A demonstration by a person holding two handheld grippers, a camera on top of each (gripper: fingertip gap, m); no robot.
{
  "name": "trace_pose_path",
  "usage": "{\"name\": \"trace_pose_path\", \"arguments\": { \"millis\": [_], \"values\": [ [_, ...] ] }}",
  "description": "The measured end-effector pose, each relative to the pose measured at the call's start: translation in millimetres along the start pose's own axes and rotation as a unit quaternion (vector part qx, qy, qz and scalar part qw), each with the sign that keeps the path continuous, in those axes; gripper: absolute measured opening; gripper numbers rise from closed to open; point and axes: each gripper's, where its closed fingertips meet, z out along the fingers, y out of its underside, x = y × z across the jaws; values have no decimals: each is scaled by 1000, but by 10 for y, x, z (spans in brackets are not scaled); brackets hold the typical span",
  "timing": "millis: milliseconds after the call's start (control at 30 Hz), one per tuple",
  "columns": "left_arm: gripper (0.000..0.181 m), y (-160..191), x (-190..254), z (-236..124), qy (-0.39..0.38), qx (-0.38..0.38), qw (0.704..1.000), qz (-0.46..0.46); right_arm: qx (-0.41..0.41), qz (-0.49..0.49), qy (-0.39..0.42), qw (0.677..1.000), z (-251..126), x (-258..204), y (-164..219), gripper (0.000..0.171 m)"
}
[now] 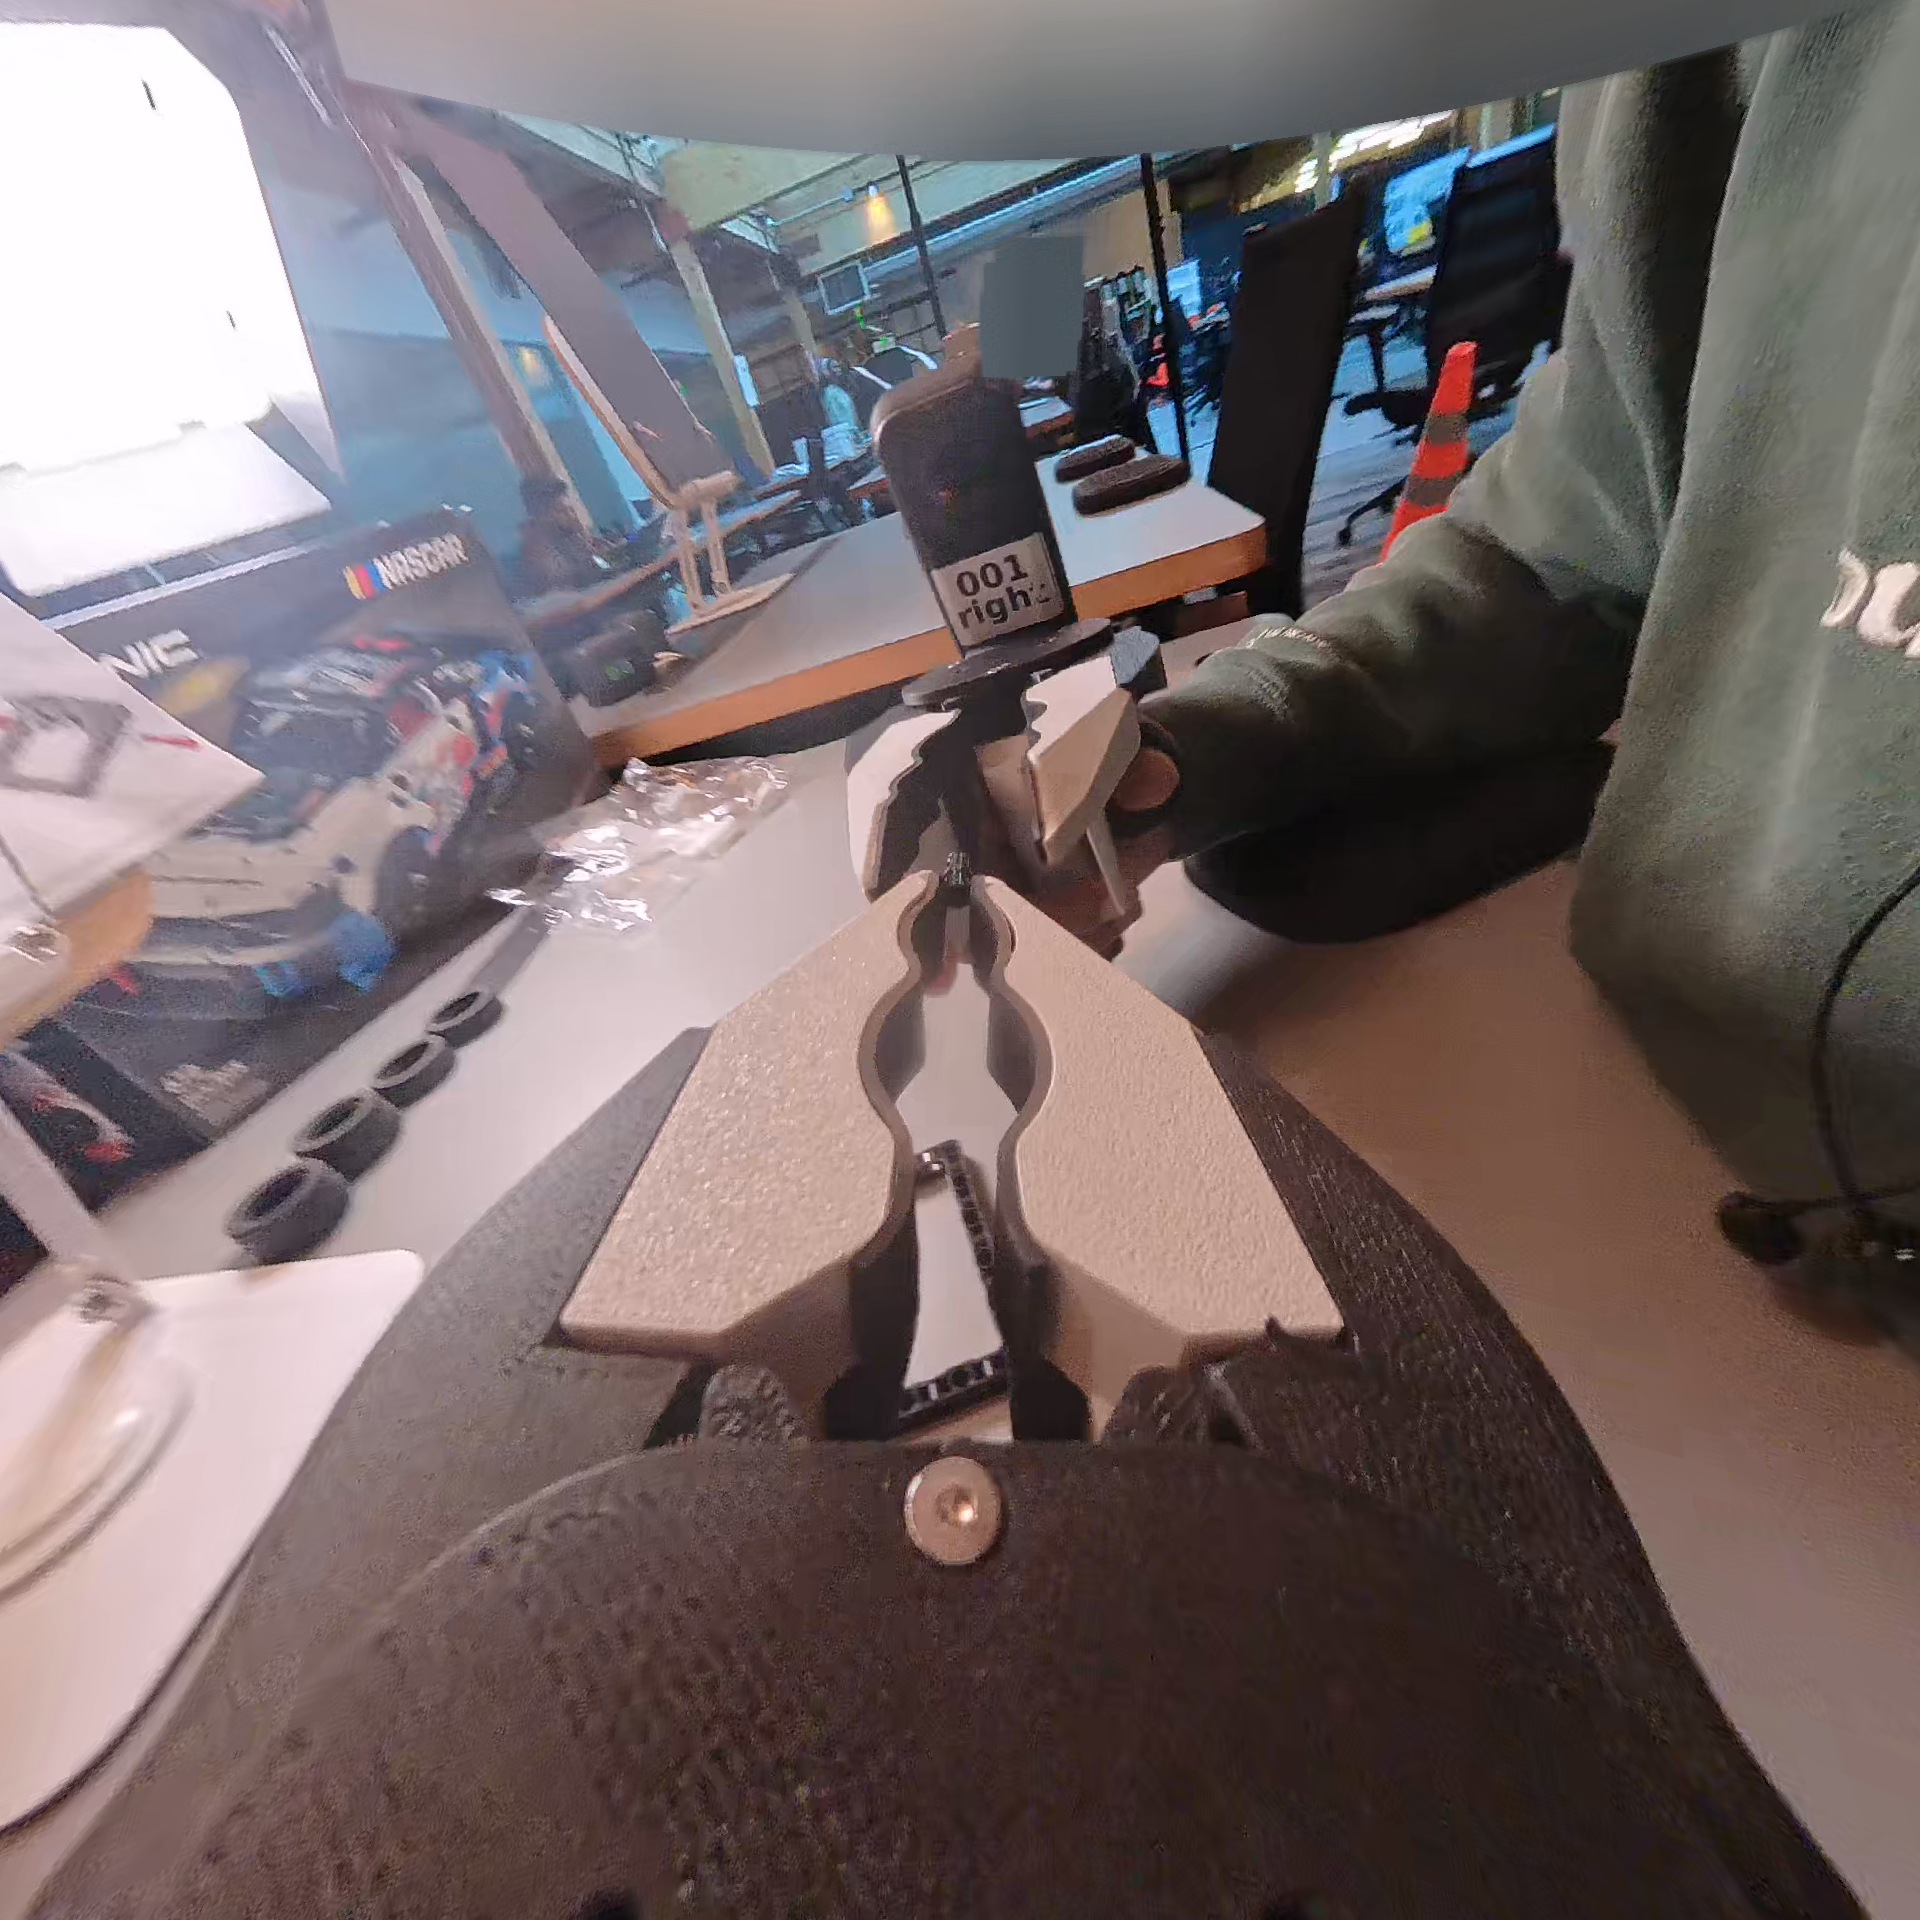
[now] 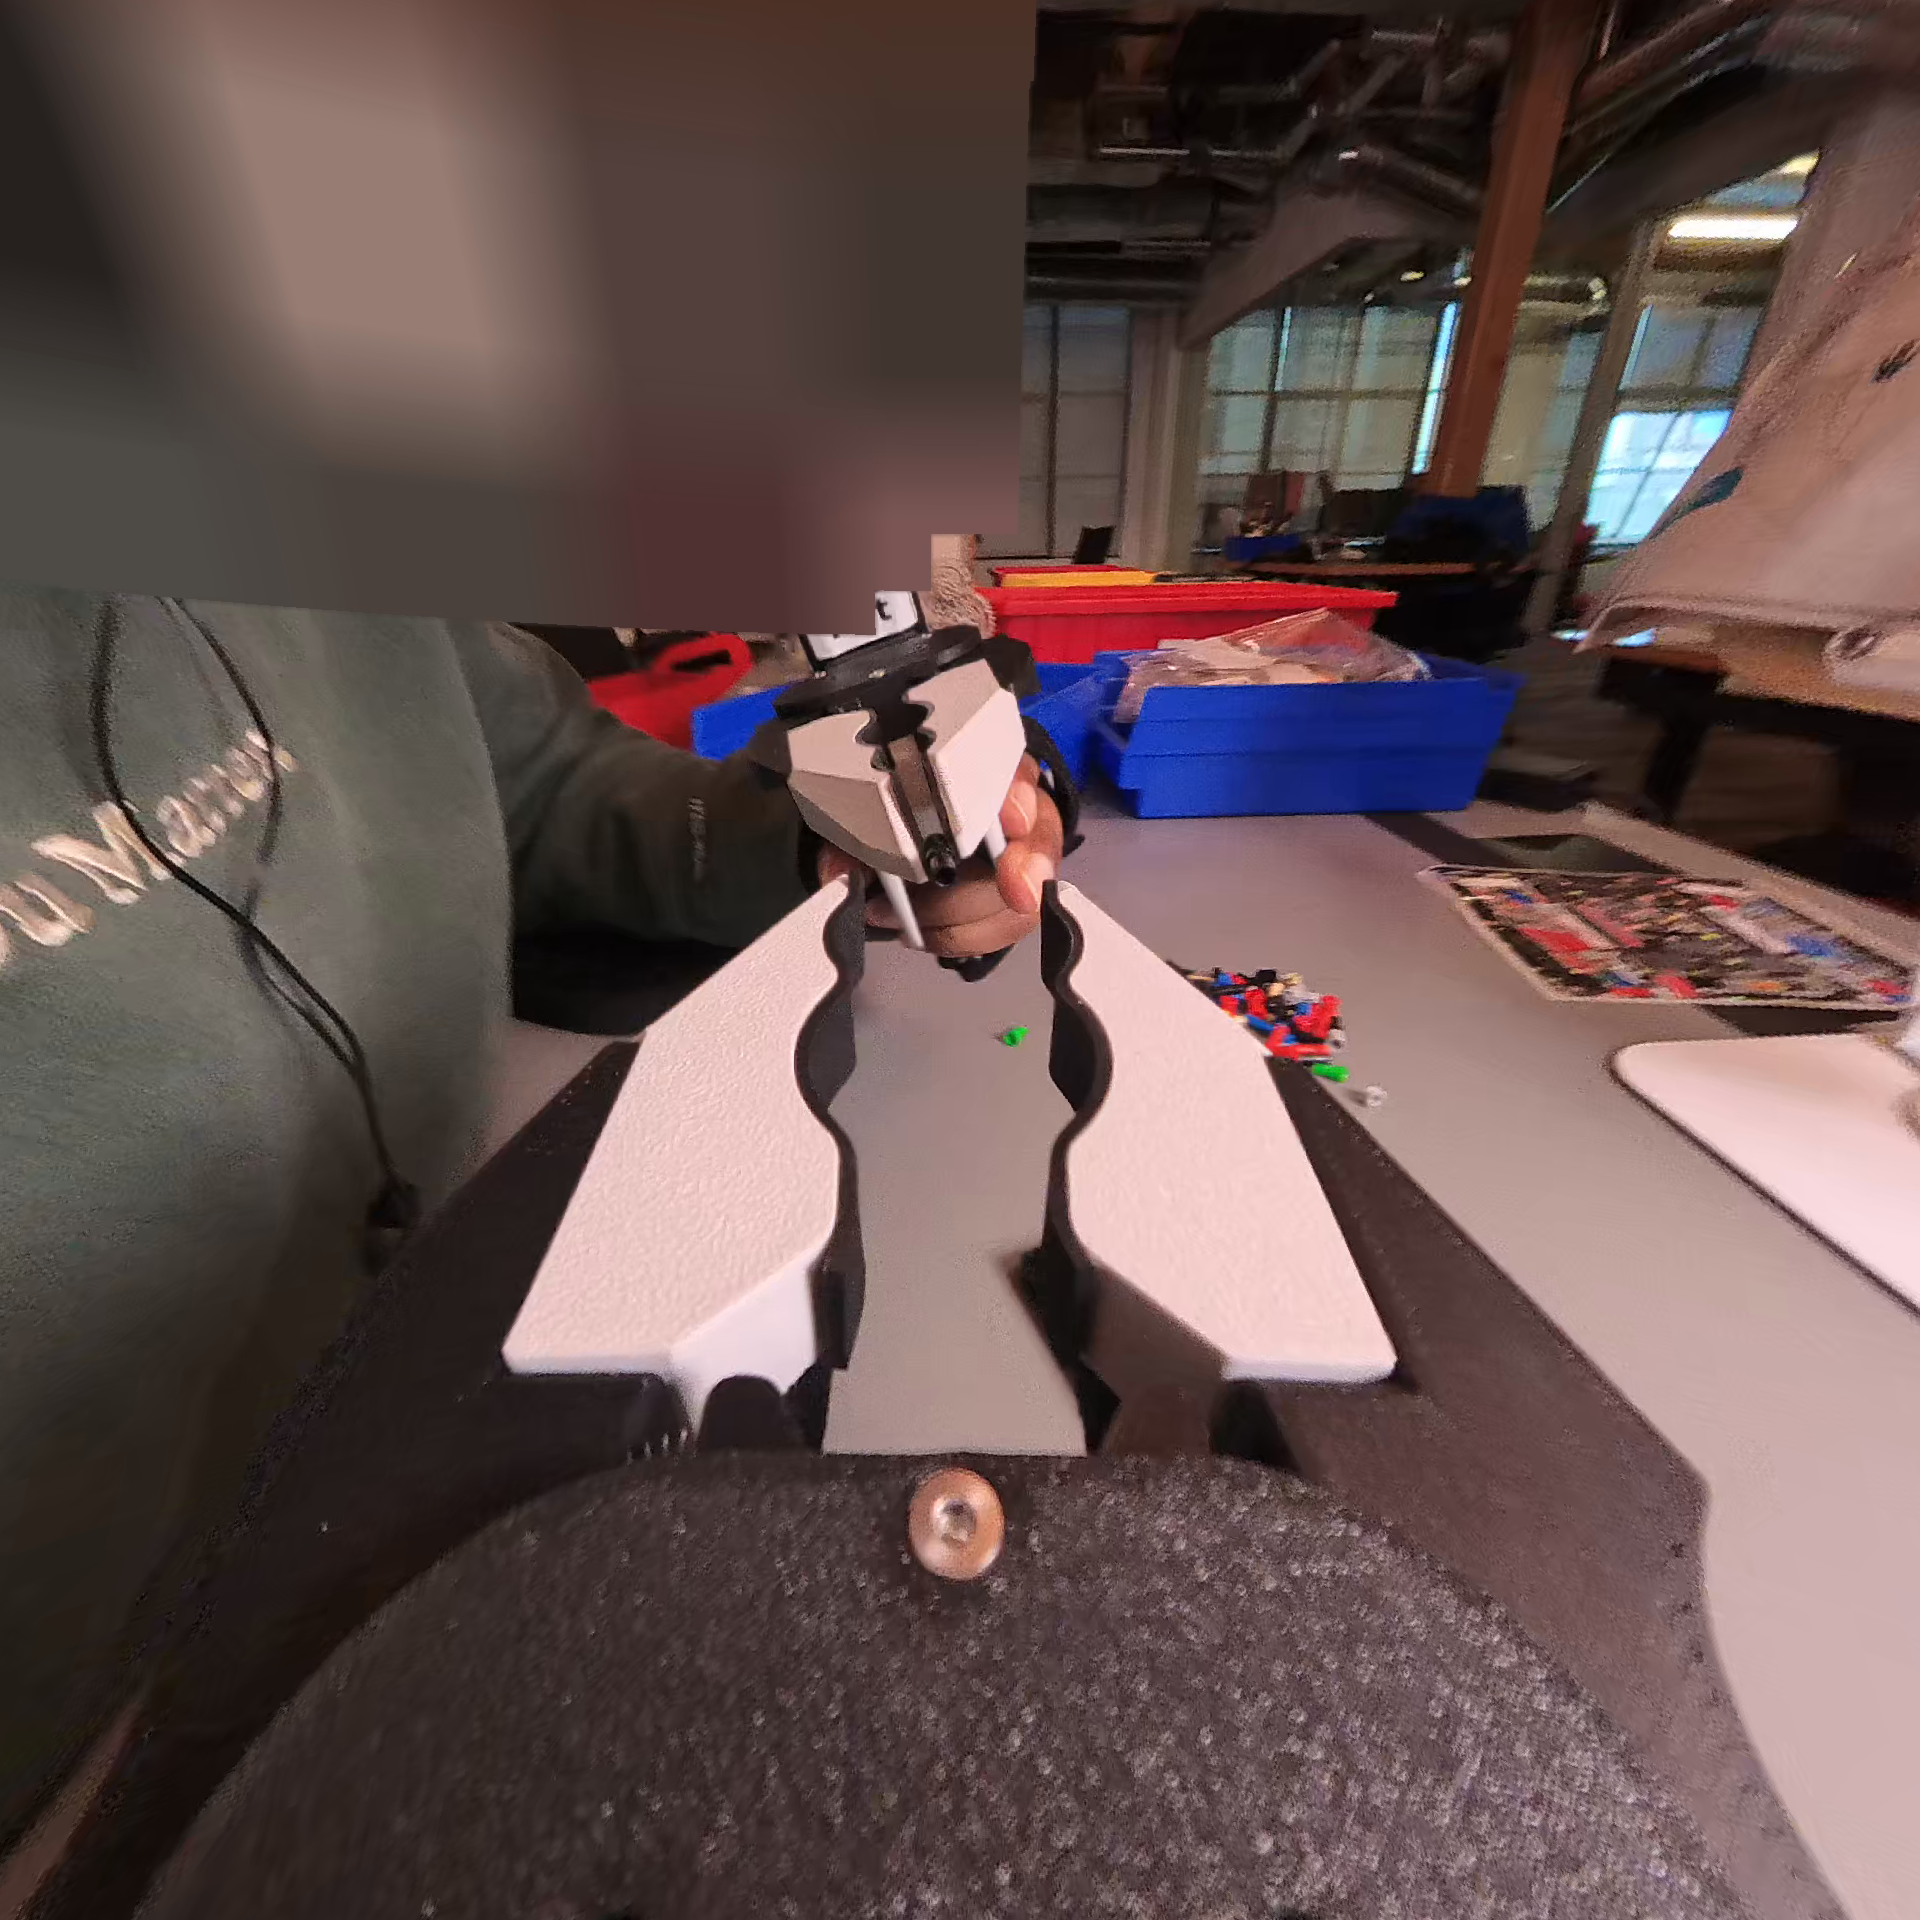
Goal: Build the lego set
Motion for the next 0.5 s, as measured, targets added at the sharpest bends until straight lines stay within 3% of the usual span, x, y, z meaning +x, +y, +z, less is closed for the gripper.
{"name": "trace_pose_path", "arguments": {
  "millis": [167,500],
  "values": [
    [2,42,12,29,-21,-24,997,71,15,56,-17,998,-22,3,-37,16],
    [2,12,20,43,-30,-22,995,92,3,67,-27,997,8,-38,13,6]
  ]
}}
